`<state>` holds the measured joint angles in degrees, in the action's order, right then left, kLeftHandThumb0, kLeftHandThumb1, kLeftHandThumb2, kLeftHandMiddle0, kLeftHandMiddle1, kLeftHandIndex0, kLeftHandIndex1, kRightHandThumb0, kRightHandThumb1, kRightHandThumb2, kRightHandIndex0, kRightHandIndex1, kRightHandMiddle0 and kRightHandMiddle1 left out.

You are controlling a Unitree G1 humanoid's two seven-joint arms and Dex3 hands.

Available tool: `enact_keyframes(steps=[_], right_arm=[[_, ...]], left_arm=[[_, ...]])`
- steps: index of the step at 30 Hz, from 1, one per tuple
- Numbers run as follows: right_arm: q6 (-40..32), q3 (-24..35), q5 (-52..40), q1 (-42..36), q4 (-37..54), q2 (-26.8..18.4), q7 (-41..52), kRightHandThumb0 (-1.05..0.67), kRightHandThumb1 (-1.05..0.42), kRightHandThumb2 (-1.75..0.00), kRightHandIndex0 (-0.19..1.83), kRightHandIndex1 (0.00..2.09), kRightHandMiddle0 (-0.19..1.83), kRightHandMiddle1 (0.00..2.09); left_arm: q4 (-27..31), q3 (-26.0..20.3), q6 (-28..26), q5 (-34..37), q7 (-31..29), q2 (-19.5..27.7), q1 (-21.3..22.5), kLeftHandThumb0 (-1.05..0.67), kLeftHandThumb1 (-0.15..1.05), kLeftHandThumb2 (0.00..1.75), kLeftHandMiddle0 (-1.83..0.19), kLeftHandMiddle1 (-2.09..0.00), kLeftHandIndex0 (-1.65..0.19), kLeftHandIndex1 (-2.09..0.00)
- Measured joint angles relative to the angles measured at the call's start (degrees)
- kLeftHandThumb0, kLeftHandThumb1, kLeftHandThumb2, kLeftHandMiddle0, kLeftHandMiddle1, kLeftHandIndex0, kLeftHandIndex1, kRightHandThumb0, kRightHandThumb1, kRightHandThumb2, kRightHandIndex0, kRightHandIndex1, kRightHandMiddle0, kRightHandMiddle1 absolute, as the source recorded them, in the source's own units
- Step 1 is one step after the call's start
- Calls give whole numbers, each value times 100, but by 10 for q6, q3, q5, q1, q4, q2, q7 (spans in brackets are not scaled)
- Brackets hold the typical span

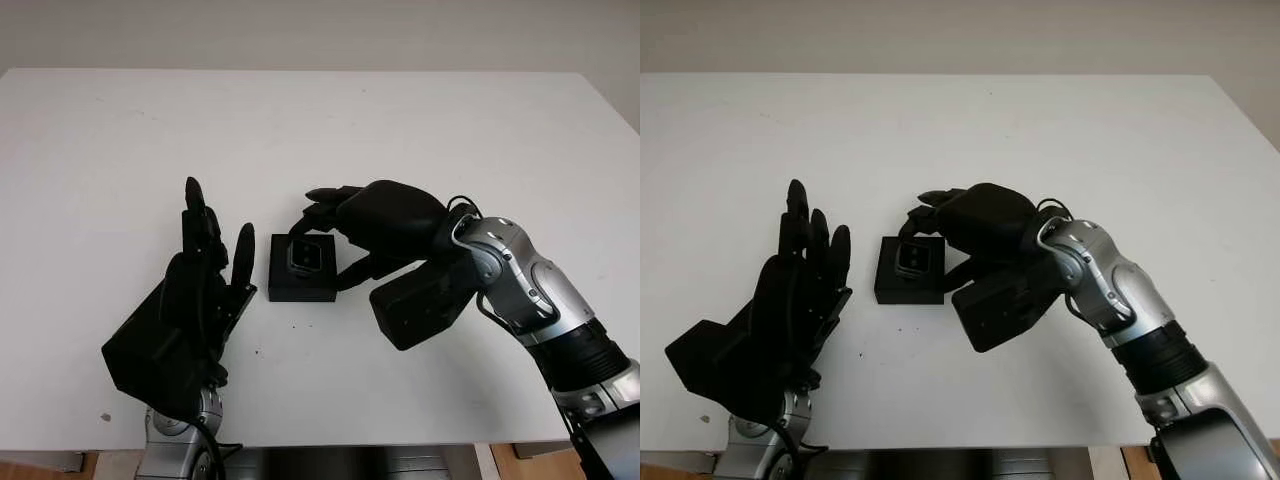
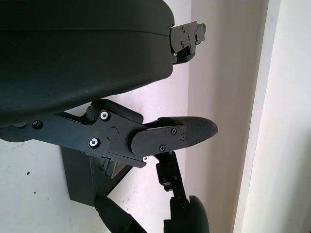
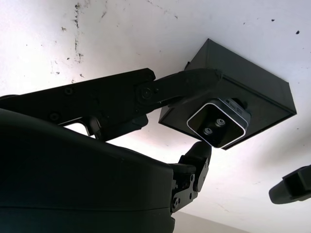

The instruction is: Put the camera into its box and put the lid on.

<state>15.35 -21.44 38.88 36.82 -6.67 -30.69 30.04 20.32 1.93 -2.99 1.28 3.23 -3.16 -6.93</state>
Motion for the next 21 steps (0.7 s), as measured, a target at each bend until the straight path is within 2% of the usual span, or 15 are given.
enact_keyframes(steps=[10,13,16,19,21], right_arm=[[1,7,-20,0,-25,18,-49,-58,-102,-5,20,7,19,52],[6,29,-56,0,-42,30,-81,-54,-104,-6,22,8,18,50],[-20,64,-98,-1,-47,51,-106,-52,-105,-9,24,9,14,49],[-31,95,-125,1,-51,69,-150,-52,-105,-12,30,12,12,55],[-19,110,-137,4,-61,75,-181,-53,-105,-17,32,14,3,74]], left_arm=[[-1,-6,2,1,-3,4,2,-55,105,48,19,0,19,0],[-1,-8,1,0,-3,5,4,-55,105,47,19,0,19,0],[-1,-11,1,2,-4,6,5,-54,105,47,19,0,19,0],[-1,-11,1,5,-9,8,5,-54,105,47,19,0,19,0],[-1,-12,0,6,-10,9,5,-54,105,47,19,0,19,0]])
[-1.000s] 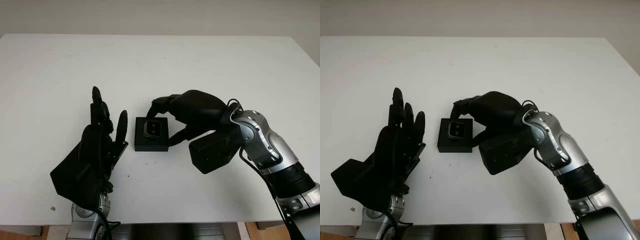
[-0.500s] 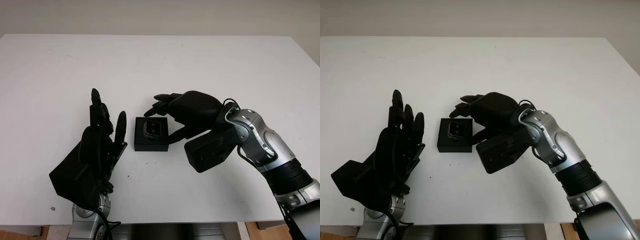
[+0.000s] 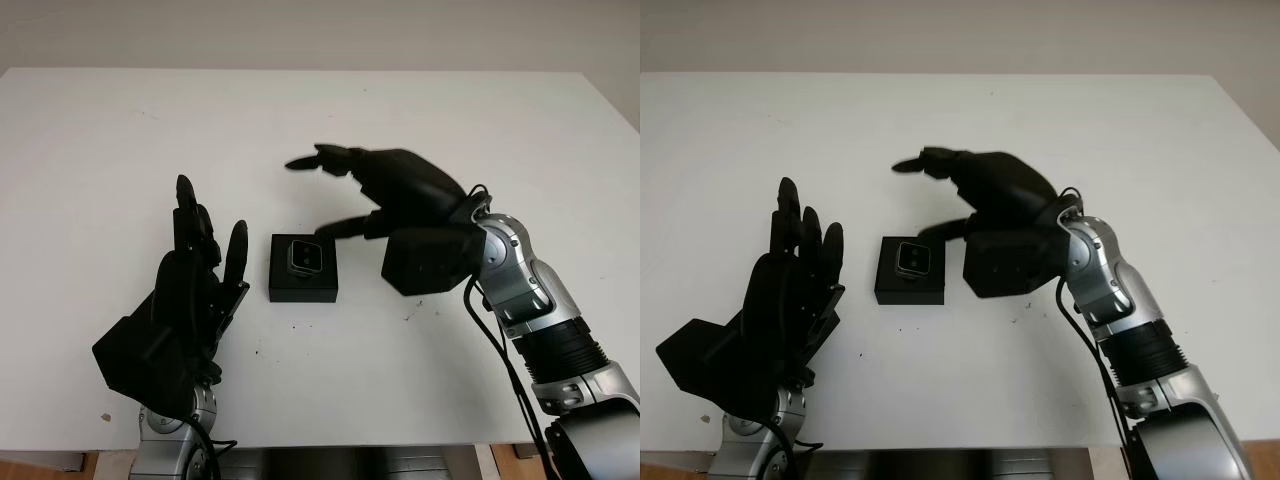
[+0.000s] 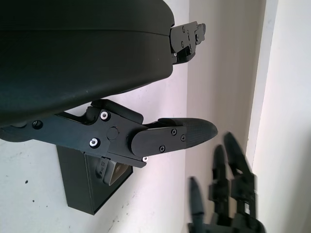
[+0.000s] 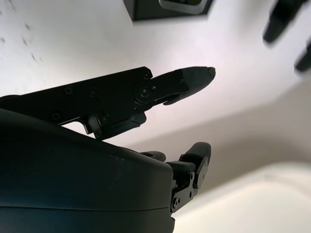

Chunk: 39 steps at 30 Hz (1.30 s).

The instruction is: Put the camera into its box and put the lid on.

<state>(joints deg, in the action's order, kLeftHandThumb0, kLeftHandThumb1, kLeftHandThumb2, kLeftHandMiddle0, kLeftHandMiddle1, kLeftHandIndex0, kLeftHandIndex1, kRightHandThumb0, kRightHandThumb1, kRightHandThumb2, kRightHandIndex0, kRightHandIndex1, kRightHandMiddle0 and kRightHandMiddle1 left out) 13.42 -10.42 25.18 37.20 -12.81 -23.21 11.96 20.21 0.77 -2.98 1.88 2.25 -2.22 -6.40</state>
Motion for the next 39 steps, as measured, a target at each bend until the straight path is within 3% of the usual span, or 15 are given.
enact_keyframes(steps=[3,7,11,15,17,22,31,39], right_arm=[[13,12,-22,3,-6,0,-10,-56,-105,-26,28,13,-3,80],[15,12,-65,-9,11,-5,54,-57,-105,-43,11,3,-12,59],[77,-9,-63,-31,15,-27,94,-64,-105,-54,-4,0,-18,39],[158,-27,-22,-31,5,-52,85,-72,-105,-56,-6,1,-16,33],[165,-25,-62,-35,-5,-44,93,-68,-105,-51,-4,3,-11,34],[112,-10,-174,-43,-6,13,121,-66,-105,-57,-3,4,-13,34],[186,-48,-49,-24,-10,-16,123,-83,-105,-62,-12,1,-19,24],[258,-84,27,-20,-73,-44,120,-88,-105,-63,-12,3,-17,18]], left_arm=[[1,0,-4,-1,1,1,0,-55,105,45,19,0,19,0],[4,0,-10,-4,4,0,0,-55,105,44,19,0,19,0],[4,0,-11,-5,5,1,-1,-55,105,44,19,0,19,0],[6,-1,-16,-5,6,1,-1,-55,105,44,19,0,19,0],[8,-1,-17,-6,7,1,-1,-54,105,44,19,0,19,0],[8,-3,-17,-3,6,1,-1,-54,105,45,19,0,19,0],[15,-4,-27,-16,14,1,-1,-56,105,46,19,-1,19,0],[23,-6,-30,-3,18,-8,-7,-62,105,54,19,0,19,0]])
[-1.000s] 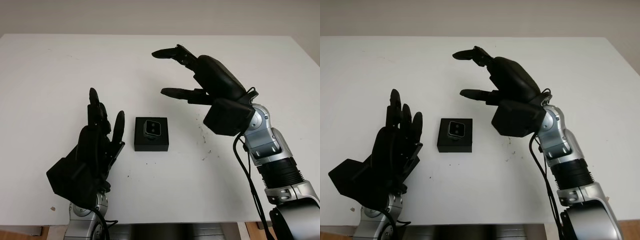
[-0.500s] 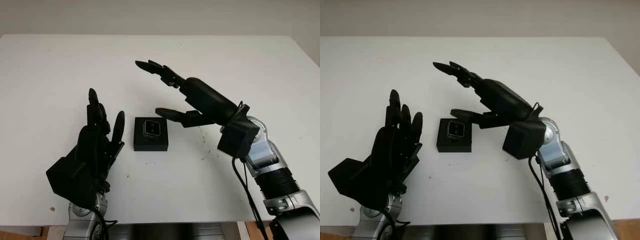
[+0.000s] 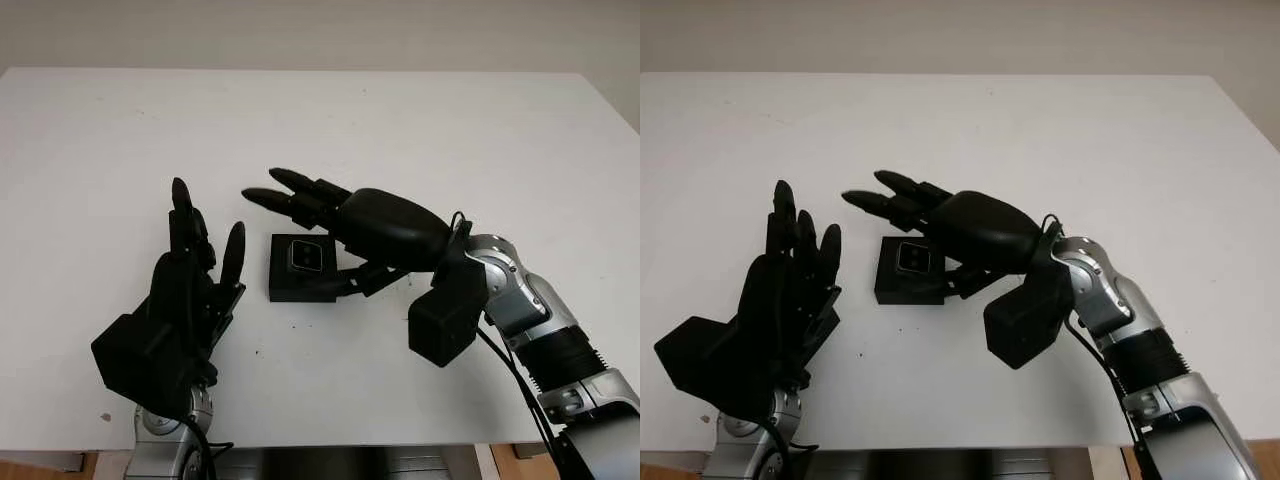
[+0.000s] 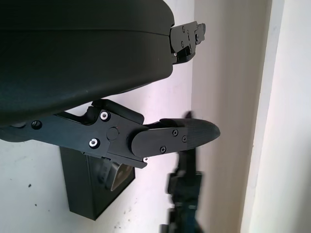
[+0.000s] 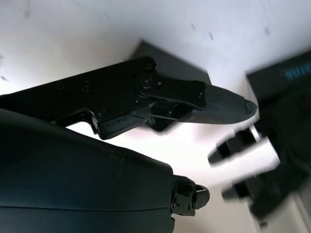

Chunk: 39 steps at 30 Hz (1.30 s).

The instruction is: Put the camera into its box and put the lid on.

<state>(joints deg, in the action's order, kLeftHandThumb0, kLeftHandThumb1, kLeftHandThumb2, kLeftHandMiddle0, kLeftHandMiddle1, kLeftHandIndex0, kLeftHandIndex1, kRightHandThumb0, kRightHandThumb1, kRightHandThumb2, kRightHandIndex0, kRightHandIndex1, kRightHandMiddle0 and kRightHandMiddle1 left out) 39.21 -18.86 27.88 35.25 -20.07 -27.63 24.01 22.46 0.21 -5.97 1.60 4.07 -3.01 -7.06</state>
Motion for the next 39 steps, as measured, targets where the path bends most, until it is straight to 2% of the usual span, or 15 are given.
enact_keyframes(steps=[5,13,18,28,39], right_arm=[[25,-18,36,11,-10,-16,0,-91,-105,-64,-11,4,-14,16],[46,-50,109,17,-18,-39,-11,-96,-105,-66,-7,6,-8,13],[58,-65,129,31,-19,-48,-10,-98,-105,-69,-8,6,-7,11],[68,-85,141,49,-21,-55,7,-98,-105,-63,-7,6,-4,9],[66,-104,195,62,-19,-55,-3,-99,-105,-61,-19,0,-19,0]], left_arm=[[4,-1,0,8,-1,-2,-2,-63,105,61,19,0,19,0],[9,1,-1,12,-2,-2,-10,-65,105,63,19,0,19,0],[10,4,-1,11,-3,-2,-12,-65,105,64,19,0,19,0],[18,8,-6,9,2,-2,-16,-66,105,62,19,0,19,0],[20,11,-8,6,2,-2,-16,-65,105,61,19,0,19,0]])
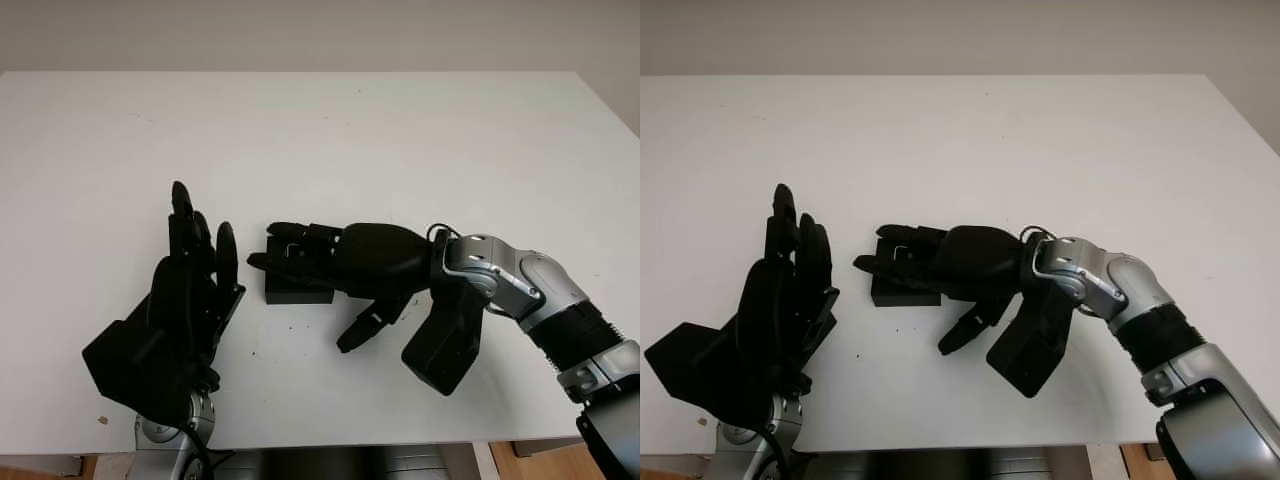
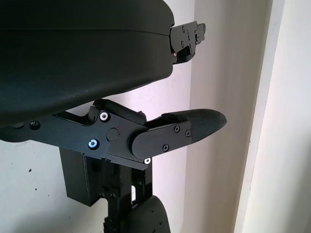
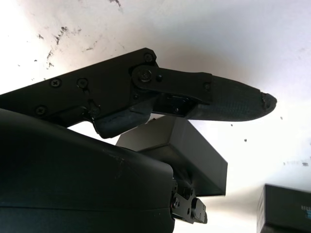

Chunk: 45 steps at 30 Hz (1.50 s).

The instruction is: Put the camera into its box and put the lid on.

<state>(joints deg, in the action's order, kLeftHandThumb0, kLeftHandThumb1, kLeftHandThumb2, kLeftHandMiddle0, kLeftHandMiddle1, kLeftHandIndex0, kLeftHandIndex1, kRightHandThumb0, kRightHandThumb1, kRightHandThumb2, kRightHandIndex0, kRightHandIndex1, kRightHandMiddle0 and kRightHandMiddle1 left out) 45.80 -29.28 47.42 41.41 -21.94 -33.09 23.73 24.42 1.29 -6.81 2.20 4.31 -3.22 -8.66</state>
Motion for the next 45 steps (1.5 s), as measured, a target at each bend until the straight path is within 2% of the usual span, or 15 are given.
enact_keyframes(steps=[7,11,16,23,31,38,45], right_arm=[[-45,-40,117,1,-22,21,-140,-98,-105,-63,-19,0,-19,0],[-75,-61,154,8,-23,29,-165,-99,-105,-66,-19,0,-19,0],[-88,-71,150,13,-33,35,-164,-98,-105,-67,-19,0,-19,0],[-74,-56,42,15,-78,49,-128,-99,-105,-72,-19,0,-19,0],[-84,8,-134,12,-69,48,-18,-97,-105,-73,-19,0,-19,0],[-166,83,-294,-11,13,44,82,-94,-105,-70,-19,0,-19,0],[-259,142,-377,-40,55,50,103,-93,-105,-70,-19,0,-19,0]], left_arm=[[1,1,0,-1,1,0,0,-65,105,61,19,0,19,0],[10,2,-2,-1,2,0,-1,-65,105,61,19,0,19,0],[13,2,-8,1,4,0,-4,-66,105,61,19,0,19,0],[13,-3,-8,4,3,0,-4,-66,105,60,19,0,19,0],[16,-11,-9,7,-1,4,-4,-65,105,62,19,0,19,0],[22,-16,-18,5,-5,9,-3,-64,105,63,19,0,19,0],[32,-19,-18,2,-9,17,-3,-65,105,61,19,-2,19,0]])
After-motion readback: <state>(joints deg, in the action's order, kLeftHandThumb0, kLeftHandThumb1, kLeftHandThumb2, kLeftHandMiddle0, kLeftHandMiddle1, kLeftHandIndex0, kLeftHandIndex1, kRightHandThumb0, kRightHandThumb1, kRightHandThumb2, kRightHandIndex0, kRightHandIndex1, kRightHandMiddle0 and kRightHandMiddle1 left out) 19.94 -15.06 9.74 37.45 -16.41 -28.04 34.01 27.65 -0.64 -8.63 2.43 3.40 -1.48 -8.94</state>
